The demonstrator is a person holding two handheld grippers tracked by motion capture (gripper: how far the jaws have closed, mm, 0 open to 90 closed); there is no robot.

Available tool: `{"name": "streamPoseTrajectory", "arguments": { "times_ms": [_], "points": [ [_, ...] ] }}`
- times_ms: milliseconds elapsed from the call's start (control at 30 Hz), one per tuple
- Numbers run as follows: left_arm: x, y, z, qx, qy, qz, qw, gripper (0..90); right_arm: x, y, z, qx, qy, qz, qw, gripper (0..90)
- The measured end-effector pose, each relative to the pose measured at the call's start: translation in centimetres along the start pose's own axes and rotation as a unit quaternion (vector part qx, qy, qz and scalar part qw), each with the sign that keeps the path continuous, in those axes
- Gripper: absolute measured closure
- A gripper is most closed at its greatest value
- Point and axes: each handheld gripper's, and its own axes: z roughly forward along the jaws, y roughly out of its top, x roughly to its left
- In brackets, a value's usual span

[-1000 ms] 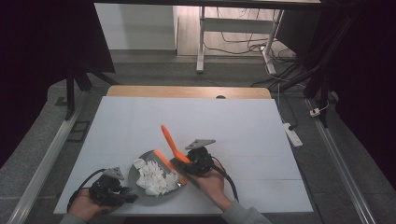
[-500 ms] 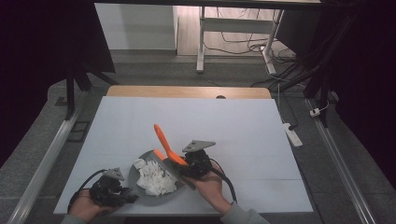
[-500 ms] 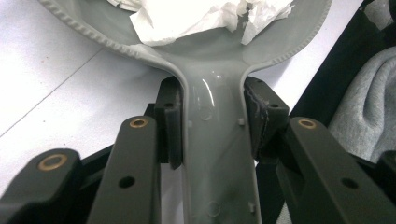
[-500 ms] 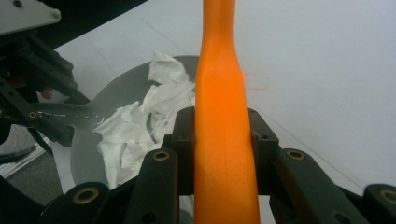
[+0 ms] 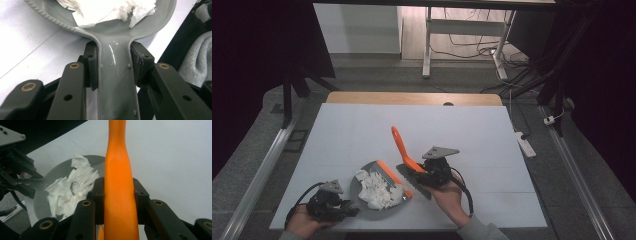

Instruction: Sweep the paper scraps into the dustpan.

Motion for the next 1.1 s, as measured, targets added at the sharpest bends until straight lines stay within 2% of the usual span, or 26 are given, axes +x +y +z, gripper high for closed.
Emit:
{"name": "streamPoseTrajectory", "arguments": {
  "times_ms": [133,333,533,800,1100],
  "points": [
    [0.1,-0.1,-0.2,-0.019,-0.001,0.002,0.9998,62.1,-0.9,-0.3,-0.5,-0.002,-0.007,0.007,0.9999,71.1],
    [0.0,-0.1,-0.3,-0.026,0.012,0.005,0.9996,62.1,-1.8,-0.7,-1.4,-0.009,-0.017,0.012,0.9997,71.1],
    [0.1,-0.1,-0.7,-0.041,0.025,-0.001,0.9988,62.1,-2.7,-1.0,-2.4,-0.019,-0.023,0.015,0.9994,71.1],
    [0.0,0.0,-1.3,-0.074,0.041,-0.017,0.9963,62.0,-3.8,-1.5,-4.0,-0.037,-0.024,0.009,0.9990,71.1],
    [0.1,0.0,-1.7,-0.099,0.057,-0.039,0.9927,62.0,-5.1,-2.2,-6.1,-0.057,-0.023,0.005,0.9981,71.0]
  ]
}}
